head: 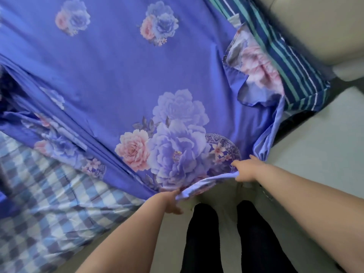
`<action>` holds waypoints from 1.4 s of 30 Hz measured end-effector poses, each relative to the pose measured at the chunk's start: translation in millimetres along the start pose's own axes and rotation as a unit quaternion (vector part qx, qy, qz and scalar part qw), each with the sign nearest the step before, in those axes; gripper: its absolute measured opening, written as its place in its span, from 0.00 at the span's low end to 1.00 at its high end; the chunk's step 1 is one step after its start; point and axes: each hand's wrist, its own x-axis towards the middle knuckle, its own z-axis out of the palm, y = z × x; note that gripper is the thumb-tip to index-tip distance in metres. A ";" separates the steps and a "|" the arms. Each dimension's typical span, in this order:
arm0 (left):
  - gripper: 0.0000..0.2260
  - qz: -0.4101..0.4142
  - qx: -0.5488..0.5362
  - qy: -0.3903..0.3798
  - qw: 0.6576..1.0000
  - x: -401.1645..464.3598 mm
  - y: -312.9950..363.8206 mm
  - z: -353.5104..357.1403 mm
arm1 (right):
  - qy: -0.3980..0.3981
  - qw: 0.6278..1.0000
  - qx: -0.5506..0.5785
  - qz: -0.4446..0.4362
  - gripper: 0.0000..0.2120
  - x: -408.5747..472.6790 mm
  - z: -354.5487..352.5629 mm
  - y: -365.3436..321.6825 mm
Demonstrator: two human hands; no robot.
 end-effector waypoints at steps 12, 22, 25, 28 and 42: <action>0.11 0.081 -0.031 0.368 0.926 -2.1 93.7 -159.8 | 0.470 0.793 0.387 0.015 0.18 21.0 -156.8 53.2; 0.16 0.133 0.002 0.467 0.874 15.9 166.6 -266.1 | 0.397 0.817 0.401 0.118 0.15 60.6 -165.4 121.8; 0.28 0.154 0.021 0.487 0.860 17.7 195.9 -299.9 | 0.428 0.639 0.634 0.081 0.11 42.2 -167.0 129.3; 0.36 0.178 0.060 0.489 0.852 20.5 227.0 -338.9 | 0.447 0.533 0.716 0.062 0.05 23.2 -163.1 131.4; 0.10 0.106 0.096 0.548 0.824 -11.4 311.5 -418.6 | 0.507 0.604 0.547 0.281 0.28 -39.4 -131.0 192.7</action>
